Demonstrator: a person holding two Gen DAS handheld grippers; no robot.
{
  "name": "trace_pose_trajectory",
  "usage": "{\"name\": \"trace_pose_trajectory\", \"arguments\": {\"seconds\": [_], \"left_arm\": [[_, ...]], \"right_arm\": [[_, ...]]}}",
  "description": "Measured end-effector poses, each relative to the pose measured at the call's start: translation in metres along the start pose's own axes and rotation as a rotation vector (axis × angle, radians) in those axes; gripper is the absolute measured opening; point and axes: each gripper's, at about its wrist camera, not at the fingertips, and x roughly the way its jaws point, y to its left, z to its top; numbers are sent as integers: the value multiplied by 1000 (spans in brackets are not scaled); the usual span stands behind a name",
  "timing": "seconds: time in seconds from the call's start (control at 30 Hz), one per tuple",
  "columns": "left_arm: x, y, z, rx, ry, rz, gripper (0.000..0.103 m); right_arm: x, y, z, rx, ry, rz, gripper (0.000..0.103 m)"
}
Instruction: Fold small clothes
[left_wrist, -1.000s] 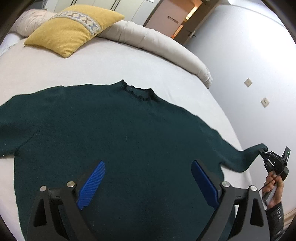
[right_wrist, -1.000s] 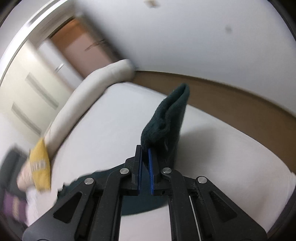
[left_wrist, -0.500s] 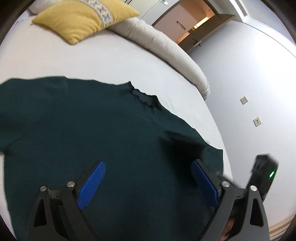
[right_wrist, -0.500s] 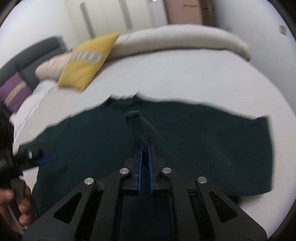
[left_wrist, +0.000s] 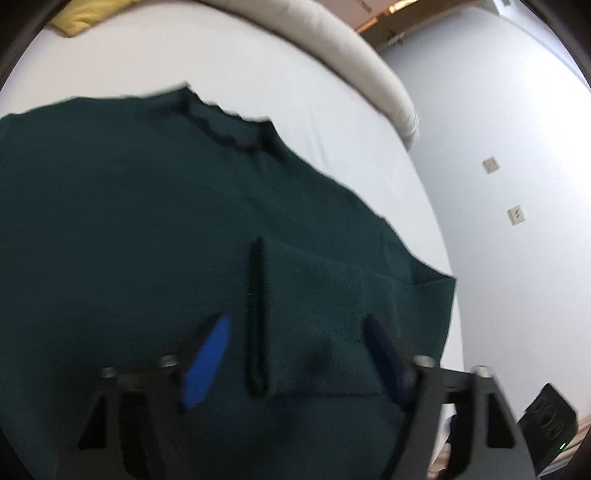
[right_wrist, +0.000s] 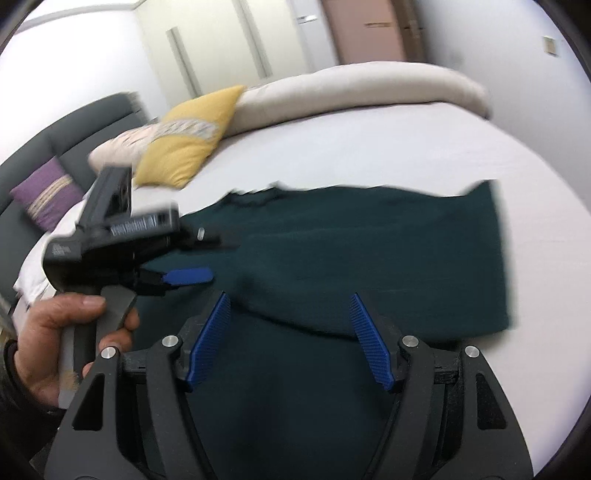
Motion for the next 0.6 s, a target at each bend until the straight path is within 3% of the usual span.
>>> {"name": "trace_pose_trajectory", "arguments": {"seconds": [0.1,0.13,0.17,0.2,0.27,0.4,0.43,0.6], "left_arm": [[15,-14,7,54,16,81,55],[15,-17,9,67,13,102,42],[14,-16,11,72,9,110,22],[9,-14,13,64,2,97,13],[-6,-8,15,44,-23,64,10],[-49,4,22,64,-131,96,8],[-59,8,24,63,-161,107,4],[-107,47,27,23,-294,123,4]], "right_arm": [[-22,-44,17,80,-38,-46,66],[-30,-59,20,103,-49,-69,66],[-34,-76,24,134,-57,-94,66],[-39,-91,30,161,-58,-106,66],[-42,-122,37,226,-63,-121,66],[-31,-168,56,333,-45,-136,61],[-26,-177,58,355,-34,-130,59],[1,-196,64,384,20,-133,54]]}}
